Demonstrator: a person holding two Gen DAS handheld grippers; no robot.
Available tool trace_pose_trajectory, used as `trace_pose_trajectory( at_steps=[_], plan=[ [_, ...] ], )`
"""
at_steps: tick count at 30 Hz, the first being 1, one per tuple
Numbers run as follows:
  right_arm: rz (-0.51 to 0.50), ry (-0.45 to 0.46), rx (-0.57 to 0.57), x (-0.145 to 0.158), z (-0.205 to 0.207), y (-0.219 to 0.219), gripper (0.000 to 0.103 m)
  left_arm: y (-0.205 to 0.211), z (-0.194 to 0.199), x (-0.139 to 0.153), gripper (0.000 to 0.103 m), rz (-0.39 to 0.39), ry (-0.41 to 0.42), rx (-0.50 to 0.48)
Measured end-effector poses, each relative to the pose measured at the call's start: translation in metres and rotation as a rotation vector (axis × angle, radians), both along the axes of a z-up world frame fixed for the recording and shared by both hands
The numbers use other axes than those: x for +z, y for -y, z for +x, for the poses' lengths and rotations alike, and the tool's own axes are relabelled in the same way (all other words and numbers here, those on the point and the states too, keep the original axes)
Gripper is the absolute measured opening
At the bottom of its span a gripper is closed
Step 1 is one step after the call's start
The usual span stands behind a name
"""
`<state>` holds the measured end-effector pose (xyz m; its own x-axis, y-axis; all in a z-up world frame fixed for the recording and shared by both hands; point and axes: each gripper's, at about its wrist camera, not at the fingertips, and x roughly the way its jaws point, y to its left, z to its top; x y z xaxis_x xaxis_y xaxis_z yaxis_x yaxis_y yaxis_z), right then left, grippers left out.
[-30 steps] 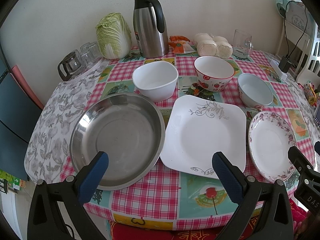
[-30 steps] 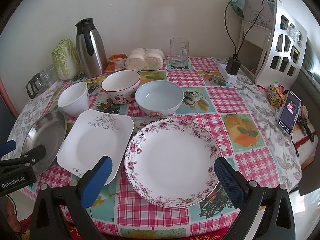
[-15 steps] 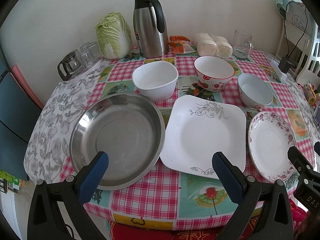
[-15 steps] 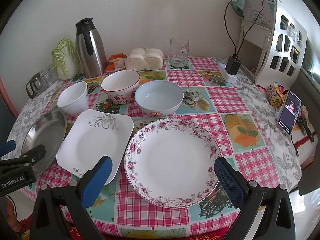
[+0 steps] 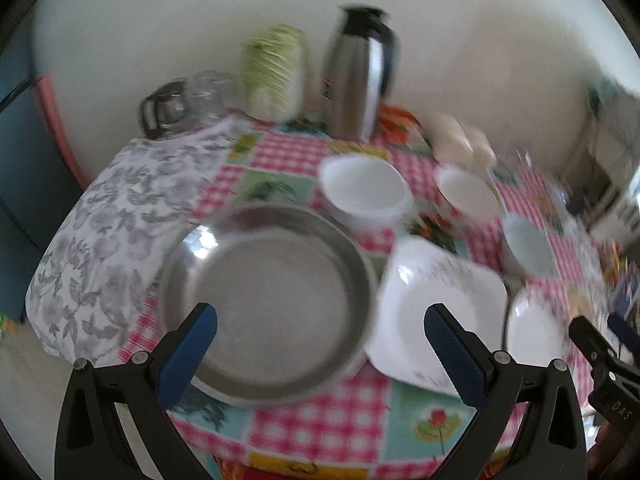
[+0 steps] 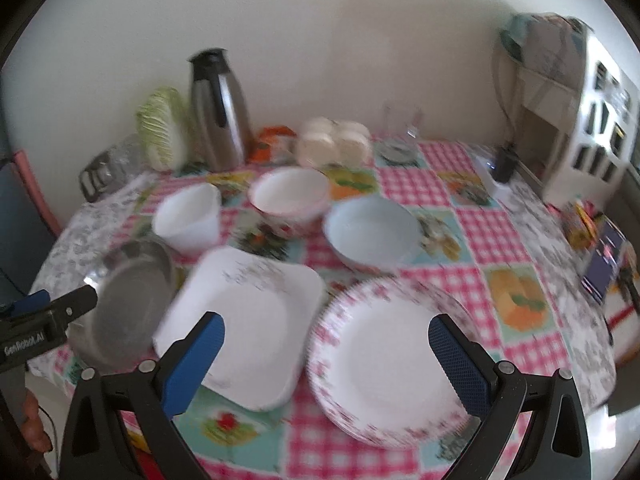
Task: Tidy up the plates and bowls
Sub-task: 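Grasp the rim of the stainless steel plate with both grippers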
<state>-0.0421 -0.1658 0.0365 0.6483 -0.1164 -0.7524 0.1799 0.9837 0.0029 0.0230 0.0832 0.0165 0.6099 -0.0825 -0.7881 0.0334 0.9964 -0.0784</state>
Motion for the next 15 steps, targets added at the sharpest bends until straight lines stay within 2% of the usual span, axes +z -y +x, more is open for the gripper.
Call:
trace_pose_trajectory(
  at_steps=[3,9,12,15],
  plan=[
    [0.054,0.017,0.045,0.004,0.02,-0.017,0.103,-0.039,0.006,0.005,0.103,-0.037,0.049,0.092],
    [0.148,-0.02,0.149,-0.006,0.06,-0.056,0.103,-0.115,0.01,-0.002,0.103,-0.079,0.119,0.248],
    [0.175,-0.06,0.205,-0.02,0.079,-0.075,0.103,-0.139,0.016,-0.019,0.103,-0.116,0.048,0.274],
    [0.163,-0.1,0.247,-0.038,0.094,-0.093,0.103,-0.161,0.022,-0.041,0.103,-0.189,-0.037,0.314]
  ],
)
